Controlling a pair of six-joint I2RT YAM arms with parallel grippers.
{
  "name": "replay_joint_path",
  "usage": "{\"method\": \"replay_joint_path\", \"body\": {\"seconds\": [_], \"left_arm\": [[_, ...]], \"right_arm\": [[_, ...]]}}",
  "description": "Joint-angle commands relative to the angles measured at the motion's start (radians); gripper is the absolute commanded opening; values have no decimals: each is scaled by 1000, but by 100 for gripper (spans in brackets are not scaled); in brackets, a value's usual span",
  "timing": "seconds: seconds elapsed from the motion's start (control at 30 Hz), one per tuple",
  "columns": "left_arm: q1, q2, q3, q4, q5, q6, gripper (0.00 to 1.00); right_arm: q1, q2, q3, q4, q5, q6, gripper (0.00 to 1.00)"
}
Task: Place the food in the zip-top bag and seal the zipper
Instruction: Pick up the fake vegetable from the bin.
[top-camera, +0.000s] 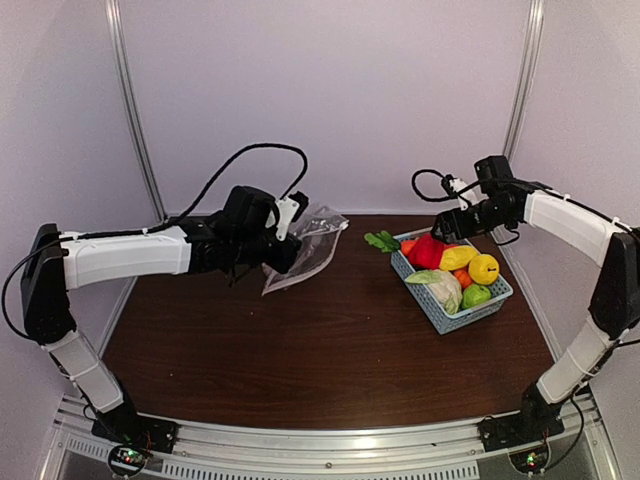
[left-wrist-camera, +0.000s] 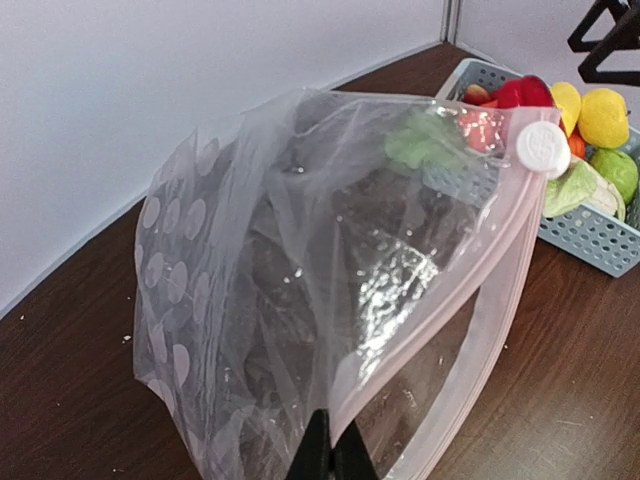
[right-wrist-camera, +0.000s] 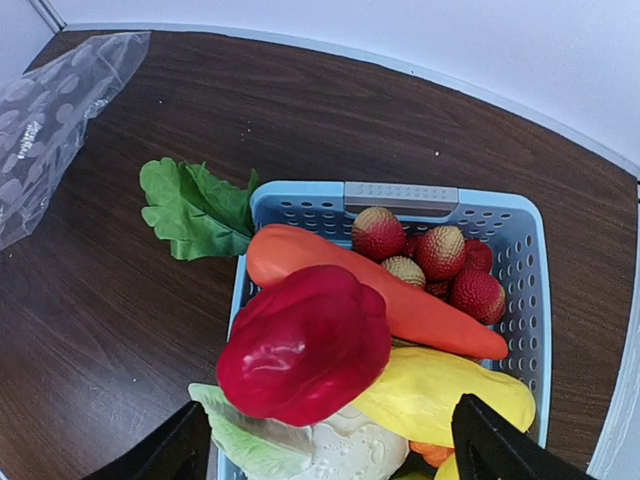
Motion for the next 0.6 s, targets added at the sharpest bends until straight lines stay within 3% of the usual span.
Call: {"method": "replay_joint_path", "body": {"seconds": [0.0,0.23,0.57], "left_arm": [[63,-57,-95,195,32,-113,0],[70,-69,-112,221,44,-110,0],[70,-69,-115,224,54,-107,0]], "right_arm": [[-14,77,33,15,-12,63,98],[-20,157,84,0,-56,132,100],[-26,234,109,17,-131,201,94]]}}
